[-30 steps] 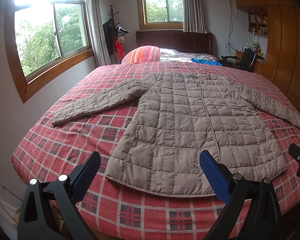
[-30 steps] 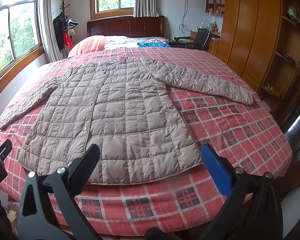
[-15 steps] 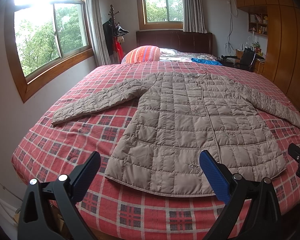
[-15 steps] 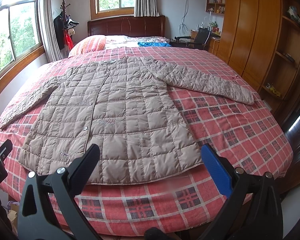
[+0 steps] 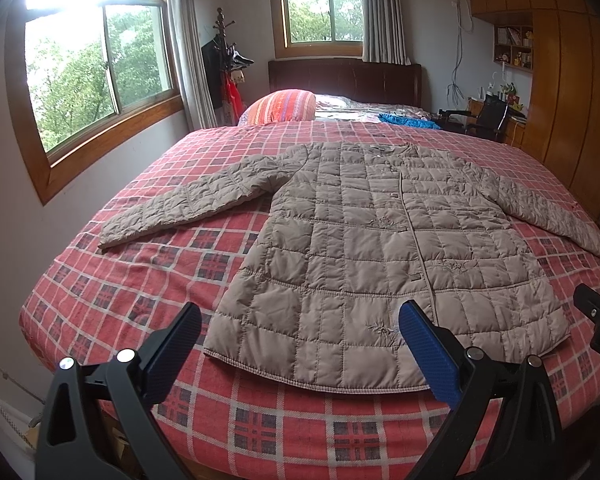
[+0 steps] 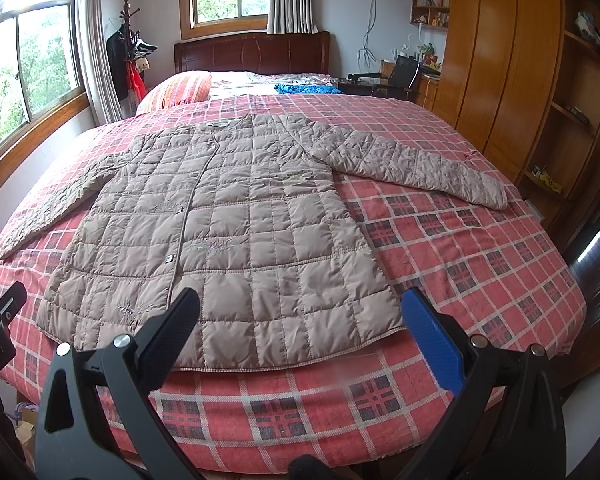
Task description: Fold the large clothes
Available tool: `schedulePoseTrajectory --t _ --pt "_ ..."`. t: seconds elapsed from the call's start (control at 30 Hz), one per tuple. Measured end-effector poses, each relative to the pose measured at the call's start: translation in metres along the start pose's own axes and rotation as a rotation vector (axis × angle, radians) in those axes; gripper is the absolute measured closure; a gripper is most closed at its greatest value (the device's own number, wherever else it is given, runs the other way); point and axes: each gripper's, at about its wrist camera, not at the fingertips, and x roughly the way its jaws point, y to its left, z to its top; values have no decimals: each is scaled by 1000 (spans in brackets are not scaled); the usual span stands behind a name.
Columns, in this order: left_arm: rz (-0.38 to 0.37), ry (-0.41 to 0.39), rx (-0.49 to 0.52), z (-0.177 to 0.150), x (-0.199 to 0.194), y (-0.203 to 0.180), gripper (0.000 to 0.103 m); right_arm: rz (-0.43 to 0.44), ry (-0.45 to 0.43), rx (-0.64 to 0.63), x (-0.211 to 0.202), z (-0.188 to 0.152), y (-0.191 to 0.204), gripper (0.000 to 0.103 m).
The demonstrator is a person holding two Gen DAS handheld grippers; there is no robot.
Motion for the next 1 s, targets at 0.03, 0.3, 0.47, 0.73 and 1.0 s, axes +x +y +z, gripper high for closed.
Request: schedulePoseTrajectory --t 0.03,0.3,0.47,0.73,1.0 --pt "0 1 1 -1 0 -1 4 -1 0 1 0 0 0 3" --pt "-50 40 11 2 12 -9 4 4 -6 26 6 6 -13 3" --pt "-125 76 50 15 33 -27 4 146 78 30 37 23 -40 3" --pt "-210 206 119 79 120 -91 4 55 112 205 101 80 -162 3" --pt "-272 261 184 151 199 -197 4 -38 210 376 183 126 -315 3"
